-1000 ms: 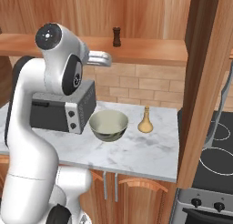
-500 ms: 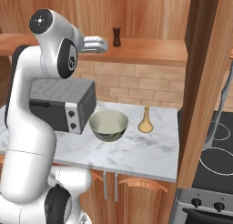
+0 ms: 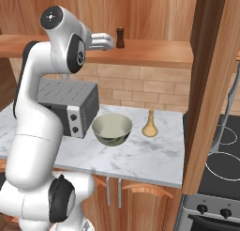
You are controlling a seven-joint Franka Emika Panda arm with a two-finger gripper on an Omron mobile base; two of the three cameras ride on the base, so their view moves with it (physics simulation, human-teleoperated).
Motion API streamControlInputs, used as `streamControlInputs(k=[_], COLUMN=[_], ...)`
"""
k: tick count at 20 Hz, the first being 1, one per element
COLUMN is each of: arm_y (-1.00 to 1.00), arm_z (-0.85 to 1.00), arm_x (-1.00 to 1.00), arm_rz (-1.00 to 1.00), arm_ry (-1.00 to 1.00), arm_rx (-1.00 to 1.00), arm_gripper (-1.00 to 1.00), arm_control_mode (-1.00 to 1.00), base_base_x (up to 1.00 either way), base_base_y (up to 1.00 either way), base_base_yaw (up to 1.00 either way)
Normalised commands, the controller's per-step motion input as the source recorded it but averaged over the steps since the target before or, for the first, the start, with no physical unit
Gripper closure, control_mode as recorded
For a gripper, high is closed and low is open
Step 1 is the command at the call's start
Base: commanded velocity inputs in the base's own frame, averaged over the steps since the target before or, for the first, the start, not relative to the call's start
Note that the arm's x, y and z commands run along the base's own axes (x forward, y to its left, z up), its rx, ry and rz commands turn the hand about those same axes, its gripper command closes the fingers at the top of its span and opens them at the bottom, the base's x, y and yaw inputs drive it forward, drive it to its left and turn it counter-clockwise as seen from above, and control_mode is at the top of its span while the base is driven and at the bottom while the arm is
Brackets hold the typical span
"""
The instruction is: Retrieve the bottle and the shaker from the cabinet and place them next to the mixing bowl on the counter. Then add garlic from the fridge to the mixing bowl.
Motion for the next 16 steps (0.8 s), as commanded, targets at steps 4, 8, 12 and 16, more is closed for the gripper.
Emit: streamControlInputs(k=[4,8,12,16], arm_y=[0.00,0.00,-0.02,-0.02], arm_z=[0.00,0.00,0.00,0.00], arm_x=[0.45,0.42,0.39,0.36], arm_rz=[0.00,0.00,0.00,0.00], arm_ry=[-0.01,-0.03,-0.01,-0.04], arm_rx=[0.01,0.03,0.04,0.03], arm_gripper=[-1.00,-1.00,-1.00,-1.00], arm_control_mode=[-1.00,-1.00,-1.00,-1.00], base_base_x=[0.00,0.00,0.00,0.00], base_base_y=[0.00,0.00,0.00,0.00], base_base_yaw=[0.00,0.00,0.00,0.00])
